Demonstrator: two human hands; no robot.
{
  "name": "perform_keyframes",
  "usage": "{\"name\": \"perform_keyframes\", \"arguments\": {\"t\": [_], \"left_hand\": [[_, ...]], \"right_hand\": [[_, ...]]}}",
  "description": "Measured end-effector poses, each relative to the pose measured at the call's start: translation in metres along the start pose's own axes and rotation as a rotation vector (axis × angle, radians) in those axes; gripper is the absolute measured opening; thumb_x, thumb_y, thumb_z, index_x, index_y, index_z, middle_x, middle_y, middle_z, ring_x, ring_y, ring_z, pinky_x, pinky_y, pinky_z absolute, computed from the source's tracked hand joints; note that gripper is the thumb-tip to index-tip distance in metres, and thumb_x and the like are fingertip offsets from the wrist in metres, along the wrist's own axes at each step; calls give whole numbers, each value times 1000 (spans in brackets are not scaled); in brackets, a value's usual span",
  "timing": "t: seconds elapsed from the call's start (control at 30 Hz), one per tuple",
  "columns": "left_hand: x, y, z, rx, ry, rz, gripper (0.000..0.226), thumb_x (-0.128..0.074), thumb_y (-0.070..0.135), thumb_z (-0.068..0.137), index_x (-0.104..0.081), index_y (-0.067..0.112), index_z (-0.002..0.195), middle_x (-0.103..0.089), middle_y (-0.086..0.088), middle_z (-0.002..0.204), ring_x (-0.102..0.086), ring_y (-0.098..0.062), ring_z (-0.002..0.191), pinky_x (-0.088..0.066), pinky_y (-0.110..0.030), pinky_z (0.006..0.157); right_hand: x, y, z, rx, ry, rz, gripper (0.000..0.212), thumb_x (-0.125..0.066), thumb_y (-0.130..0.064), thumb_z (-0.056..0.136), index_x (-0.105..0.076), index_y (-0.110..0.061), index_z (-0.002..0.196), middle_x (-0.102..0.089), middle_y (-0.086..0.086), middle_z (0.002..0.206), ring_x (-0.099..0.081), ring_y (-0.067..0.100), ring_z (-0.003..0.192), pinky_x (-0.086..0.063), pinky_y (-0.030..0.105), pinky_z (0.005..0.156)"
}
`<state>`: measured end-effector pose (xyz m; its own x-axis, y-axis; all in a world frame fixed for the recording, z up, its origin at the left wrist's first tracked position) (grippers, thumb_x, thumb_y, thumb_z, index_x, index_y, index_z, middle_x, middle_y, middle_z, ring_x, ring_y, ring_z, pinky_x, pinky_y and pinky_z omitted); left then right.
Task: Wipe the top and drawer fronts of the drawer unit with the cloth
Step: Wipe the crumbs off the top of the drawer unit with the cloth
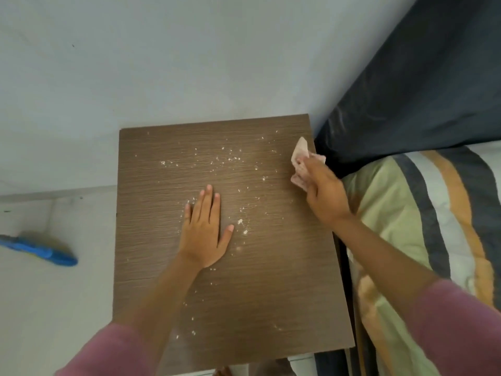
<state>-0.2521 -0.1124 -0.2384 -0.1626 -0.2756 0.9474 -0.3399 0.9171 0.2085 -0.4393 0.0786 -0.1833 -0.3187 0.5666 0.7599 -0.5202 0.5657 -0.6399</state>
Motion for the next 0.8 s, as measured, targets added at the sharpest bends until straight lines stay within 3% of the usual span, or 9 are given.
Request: {"name": "perform_keyframes", "arguments": {"t": [0.13,0.23,0.33,0.5,0.6,0.8], "left_hand": [[-5,-3,3,-5,0,-17,74,-29,52,90,-11,8,146,-3,-10,156,1,-23,143,-7,-46,114],[-4,-5,4,-11,7,-30,75,-33,52,88,-12,9,146,-5,-10,156,-1,-23,143,-7,-45,113],[-4,-6,4,-11,0,-40,76,-36,51,88,-13,9,146,-6,-9,156,-2,-23,143,-8,-44,114],[-4,-6,5,-1,-15,-38,76,-35,52,87,-14,10,146,-6,-9,156,-2,-22,143,-7,-44,113],[-4,-7,4,3,-21,-35,76,-33,53,87,-11,11,147,-5,-8,156,-1,-22,143,-7,-44,114],[-2,-5,5,-4,-10,-33,76,-35,52,87,-15,9,146,-8,-10,156,-4,-23,143,-9,-45,113]], "right_hand": [[-11,25,67,-24,-32,-24,45,-46,2,90,-47,-7,134,-51,18,136,-45,30,129,-33,33,109],[-32,40,94,-12,-137,-90,45,-49,-17,95,-42,-8,138,-43,16,144,-36,29,136,-28,44,113],[-48,43,103,21,-201,-246,56,-37,-39,92,-37,-14,143,-31,11,151,-21,27,143,-12,48,117],[-55,39,105,123,-311,-357,67,-26,-53,87,-26,-24,147,-16,5,157,-9,24,145,-2,46,115],[-57,39,100,188,-388,-410,68,-26,-58,85,-25,-29,146,-7,1,158,-1,23,145,3,47,114],[-57,30,72,256,-406,-320,62,-34,-54,86,-29,-32,144,-12,-5,156,-2,17,144,3,44,114]]}}
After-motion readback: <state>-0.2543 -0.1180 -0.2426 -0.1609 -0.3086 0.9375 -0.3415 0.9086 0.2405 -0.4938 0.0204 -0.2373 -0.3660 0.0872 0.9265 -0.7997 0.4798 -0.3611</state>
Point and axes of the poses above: each hand's wrist, its own z-axis towards the middle knuckle, its own x-axis out of the back of the hand, y = z × x, the point moved 4 cm from there along z, towards the middle knuckle
